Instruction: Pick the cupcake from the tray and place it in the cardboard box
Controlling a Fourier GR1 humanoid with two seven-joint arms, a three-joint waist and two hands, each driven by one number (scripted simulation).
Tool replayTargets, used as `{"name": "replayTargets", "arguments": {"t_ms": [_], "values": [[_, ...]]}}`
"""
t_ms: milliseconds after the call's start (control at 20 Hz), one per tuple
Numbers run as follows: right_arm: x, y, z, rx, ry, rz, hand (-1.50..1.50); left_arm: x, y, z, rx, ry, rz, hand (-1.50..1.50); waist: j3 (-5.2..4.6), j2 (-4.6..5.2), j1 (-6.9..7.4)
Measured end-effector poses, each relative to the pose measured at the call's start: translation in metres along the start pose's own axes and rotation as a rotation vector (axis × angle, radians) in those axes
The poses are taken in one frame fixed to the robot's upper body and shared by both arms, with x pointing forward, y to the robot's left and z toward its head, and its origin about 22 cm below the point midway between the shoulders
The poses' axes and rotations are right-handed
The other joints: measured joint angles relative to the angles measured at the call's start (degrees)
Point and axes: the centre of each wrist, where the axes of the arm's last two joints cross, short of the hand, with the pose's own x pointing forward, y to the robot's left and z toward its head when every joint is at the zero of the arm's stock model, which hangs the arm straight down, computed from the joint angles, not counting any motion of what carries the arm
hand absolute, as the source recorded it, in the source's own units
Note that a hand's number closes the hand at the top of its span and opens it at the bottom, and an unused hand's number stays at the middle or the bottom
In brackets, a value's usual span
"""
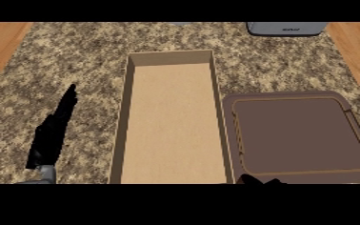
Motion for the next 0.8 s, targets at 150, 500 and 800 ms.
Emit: {"name": "replayTargets", "arguments": {"t_ms": [150,500,800], "values": [[0.002,-0.001,0.000,-0.014,-0.056,-0.008,1.50,0.002,-0.005,-0.001,-0.004,-0.011,0.002,0.00,-0.01,0.20,0.57],[0.004,-0.002,-0.004,0.025,-0.100,-0.048,1.50,0.006,-0.008,-0.004,-0.022,-0.025,-0.006,0.00,-0.07,0.78,1.87],[0.005,0.000,-0.013,0.097,-0.086,-0.092,1.50,0.013,-0.008,-0.010,-0.029,-0.045,-0.005,0.00,-0.08,1.29,2.96]]}}
